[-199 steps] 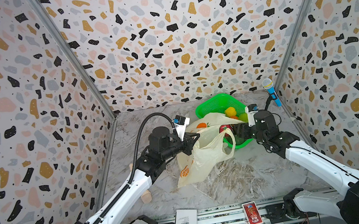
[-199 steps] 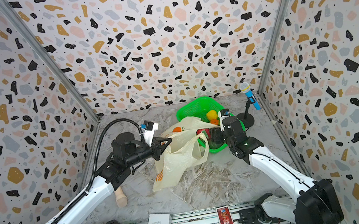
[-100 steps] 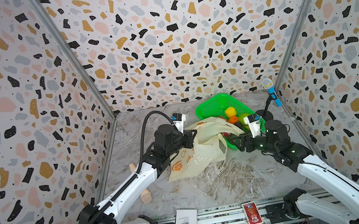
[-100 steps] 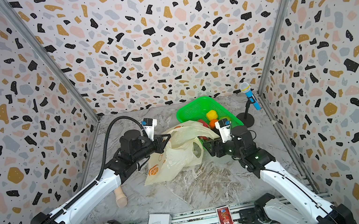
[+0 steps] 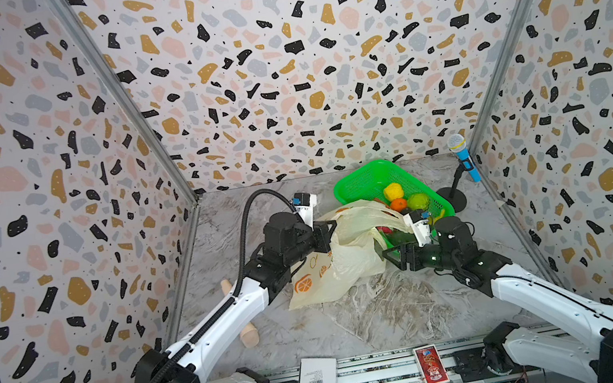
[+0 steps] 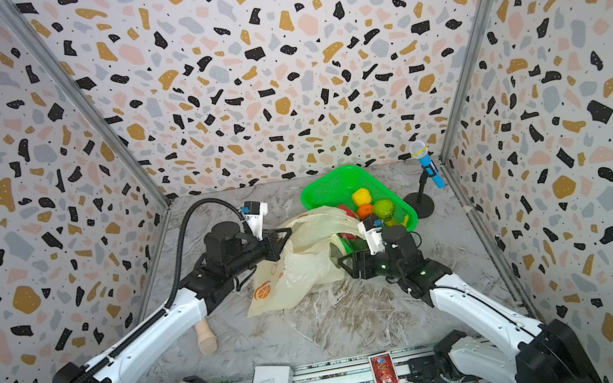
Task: Place the fruits into the plastic bag
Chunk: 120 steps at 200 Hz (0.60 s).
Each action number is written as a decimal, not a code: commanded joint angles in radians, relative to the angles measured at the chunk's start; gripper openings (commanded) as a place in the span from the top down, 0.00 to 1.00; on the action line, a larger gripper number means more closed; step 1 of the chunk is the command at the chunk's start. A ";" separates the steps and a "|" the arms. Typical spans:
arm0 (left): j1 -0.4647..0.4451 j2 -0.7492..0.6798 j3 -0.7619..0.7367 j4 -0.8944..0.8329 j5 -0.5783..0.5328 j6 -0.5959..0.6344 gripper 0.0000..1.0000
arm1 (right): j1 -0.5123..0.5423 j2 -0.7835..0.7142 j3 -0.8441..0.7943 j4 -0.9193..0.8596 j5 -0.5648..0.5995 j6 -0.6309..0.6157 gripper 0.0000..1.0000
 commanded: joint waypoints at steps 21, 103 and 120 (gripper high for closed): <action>0.004 -0.028 -0.013 0.082 0.007 -0.010 1.00 | -0.006 0.051 -0.012 0.139 0.003 0.084 0.26; 0.004 -0.063 -0.081 0.199 0.025 -0.035 1.00 | 0.006 0.155 -0.015 0.220 -0.036 0.133 0.28; 0.004 -0.067 -0.085 0.211 0.031 -0.036 1.00 | 0.011 0.182 -0.012 0.254 -0.041 0.152 0.28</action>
